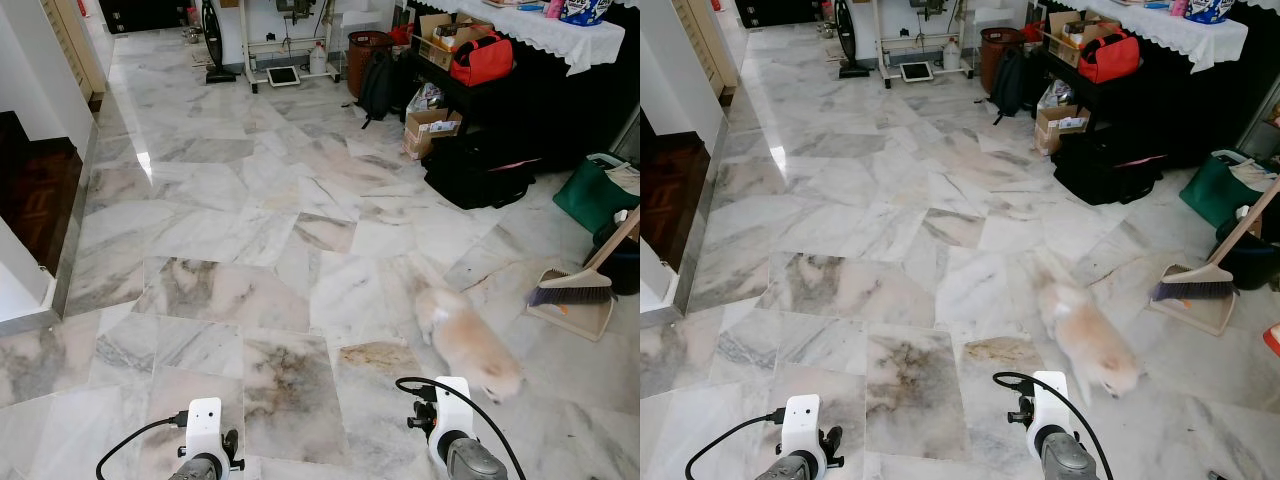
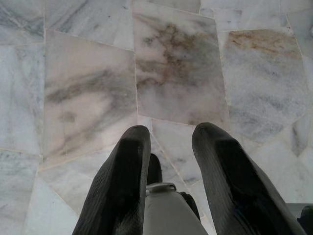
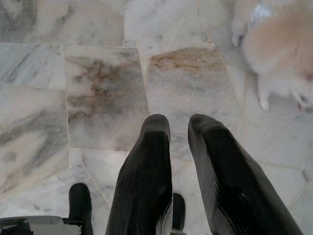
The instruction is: Setting the table
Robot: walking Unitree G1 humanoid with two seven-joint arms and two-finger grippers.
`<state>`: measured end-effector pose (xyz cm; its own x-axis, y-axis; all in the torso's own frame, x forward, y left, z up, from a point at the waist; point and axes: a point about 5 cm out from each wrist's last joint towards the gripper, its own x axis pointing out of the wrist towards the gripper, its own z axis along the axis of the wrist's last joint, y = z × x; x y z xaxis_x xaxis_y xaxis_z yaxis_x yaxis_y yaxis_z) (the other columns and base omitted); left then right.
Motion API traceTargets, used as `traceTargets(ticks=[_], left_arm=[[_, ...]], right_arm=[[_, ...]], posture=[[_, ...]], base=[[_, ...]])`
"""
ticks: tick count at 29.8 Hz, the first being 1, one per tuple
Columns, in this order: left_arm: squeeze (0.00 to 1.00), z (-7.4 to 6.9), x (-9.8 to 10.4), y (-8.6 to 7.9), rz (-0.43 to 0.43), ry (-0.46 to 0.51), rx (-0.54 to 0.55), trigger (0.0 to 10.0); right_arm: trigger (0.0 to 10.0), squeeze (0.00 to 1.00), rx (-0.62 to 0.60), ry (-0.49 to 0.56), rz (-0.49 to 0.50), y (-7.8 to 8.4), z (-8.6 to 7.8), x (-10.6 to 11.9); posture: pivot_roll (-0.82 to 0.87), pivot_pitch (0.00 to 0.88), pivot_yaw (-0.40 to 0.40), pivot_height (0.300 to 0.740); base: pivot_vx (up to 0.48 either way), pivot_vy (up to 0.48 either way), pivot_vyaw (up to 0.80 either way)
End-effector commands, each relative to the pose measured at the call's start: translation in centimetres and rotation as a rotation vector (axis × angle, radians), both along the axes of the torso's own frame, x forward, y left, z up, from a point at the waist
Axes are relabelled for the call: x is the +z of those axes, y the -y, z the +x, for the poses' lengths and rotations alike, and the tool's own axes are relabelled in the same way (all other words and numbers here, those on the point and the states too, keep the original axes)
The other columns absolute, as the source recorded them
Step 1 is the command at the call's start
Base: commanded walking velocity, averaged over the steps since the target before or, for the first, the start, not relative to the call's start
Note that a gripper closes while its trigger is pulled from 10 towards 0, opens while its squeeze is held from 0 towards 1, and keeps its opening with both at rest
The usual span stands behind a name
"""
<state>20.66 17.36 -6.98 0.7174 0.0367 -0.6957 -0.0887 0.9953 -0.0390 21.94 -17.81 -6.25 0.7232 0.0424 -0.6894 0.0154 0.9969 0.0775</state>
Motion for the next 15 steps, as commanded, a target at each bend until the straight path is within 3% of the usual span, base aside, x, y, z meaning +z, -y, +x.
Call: traceTargets(ticks=[1, 15], left_arm=[[0.0, -0.06, -0.02, -0.08, -0.005, 0.0, 0.022, 10.0], [0.0, -0.34, -0.13, -0.42, 0.0, -0.002, 0.04, 10.0]], right_arm=[[10.0, 0.0, -0.015, -0.01, 0.004, 0.14, -0.08, -0.07], [10.0, 0.0, -0.003, -0.035, -0.004, -0.02, -0.41, -0.33]], posture=[[0.03, 0.0, -0.022, 0.74], [0.04, 0.0, -0.026, 0.74]], base=[[0.0, 0.0, 0.0], [0.0, 0.0, -0.75]])
